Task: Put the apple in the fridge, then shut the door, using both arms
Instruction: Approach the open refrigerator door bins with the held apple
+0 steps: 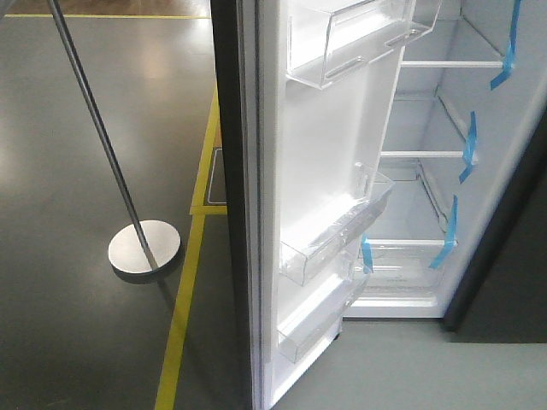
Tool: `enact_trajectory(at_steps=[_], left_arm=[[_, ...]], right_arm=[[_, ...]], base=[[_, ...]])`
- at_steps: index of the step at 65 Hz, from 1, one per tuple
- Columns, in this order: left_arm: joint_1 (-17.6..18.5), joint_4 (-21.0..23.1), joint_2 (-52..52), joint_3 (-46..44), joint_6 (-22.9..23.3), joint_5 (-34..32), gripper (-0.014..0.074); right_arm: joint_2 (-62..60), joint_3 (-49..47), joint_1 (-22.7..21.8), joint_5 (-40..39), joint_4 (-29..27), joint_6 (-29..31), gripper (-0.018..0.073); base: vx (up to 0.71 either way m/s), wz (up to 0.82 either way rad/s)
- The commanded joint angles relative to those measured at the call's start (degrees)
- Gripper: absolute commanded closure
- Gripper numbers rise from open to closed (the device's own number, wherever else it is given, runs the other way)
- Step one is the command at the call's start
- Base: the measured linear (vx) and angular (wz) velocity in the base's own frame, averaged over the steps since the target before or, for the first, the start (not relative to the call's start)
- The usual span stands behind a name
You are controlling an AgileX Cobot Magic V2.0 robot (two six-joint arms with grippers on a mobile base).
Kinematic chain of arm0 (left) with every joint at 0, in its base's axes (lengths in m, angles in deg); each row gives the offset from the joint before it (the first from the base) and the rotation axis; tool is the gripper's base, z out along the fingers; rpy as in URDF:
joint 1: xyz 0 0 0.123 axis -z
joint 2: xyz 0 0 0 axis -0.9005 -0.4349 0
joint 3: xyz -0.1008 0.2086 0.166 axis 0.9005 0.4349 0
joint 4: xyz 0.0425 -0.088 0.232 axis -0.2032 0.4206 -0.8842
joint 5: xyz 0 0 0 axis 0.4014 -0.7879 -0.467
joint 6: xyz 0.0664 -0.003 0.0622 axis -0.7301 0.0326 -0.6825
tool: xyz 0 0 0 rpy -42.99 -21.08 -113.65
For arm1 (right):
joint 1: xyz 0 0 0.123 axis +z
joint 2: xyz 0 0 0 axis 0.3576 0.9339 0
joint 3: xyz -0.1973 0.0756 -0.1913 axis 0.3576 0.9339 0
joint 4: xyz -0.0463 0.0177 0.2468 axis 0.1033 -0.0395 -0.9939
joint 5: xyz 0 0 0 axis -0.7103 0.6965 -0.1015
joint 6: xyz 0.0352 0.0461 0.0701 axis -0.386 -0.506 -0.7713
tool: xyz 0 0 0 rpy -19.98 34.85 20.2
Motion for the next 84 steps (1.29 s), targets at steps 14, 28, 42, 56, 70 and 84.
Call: enact_trajectory(at_steps=[14,28,42,56,70,84], left_arm=[[0.1,0.0,0.8,-1.0,0.5,-4.3,0.0602],[0.1,0.0,0.8,-1.0,0.5,-4.3,0.0602],[0.1,0.0,0.8,-1.0,0.5,-4.3,0.0602],[0.1,0.0,0.8,-1.0,0.5,-4.3,0.0602],[0.1,0.0,0.8,-1.0,0.5,-4.3,0.0602],[0.1,0.0,0.8,-1.0,0.5,-4.3,0.0602]], right_arm=[[0.1,-1.4,-0.2,-4.7,-1.1,0.1,0.0482],[0.1,-1.4,-0.2,-4.7,-1.1,0.1,0.0482],[0.1,-1.4,-0.2,-4.7,-1.1,0.1,0.0482],[0.1,-1.4,-0.2,-4.7,-1.1,0.1,0.0482],[0.1,-1.4,-0.2,-4.7,-1.1,0.1,0.0482],[0.1,-1.4,-0.2,-4.7,-1.1,0.1,0.0482]], base=[[0.08,-0.02],[0.07,-0.02],[0.05,-0.02],[0.05,-0.03],[0.05,-0.03],[0.05,-0.03]])
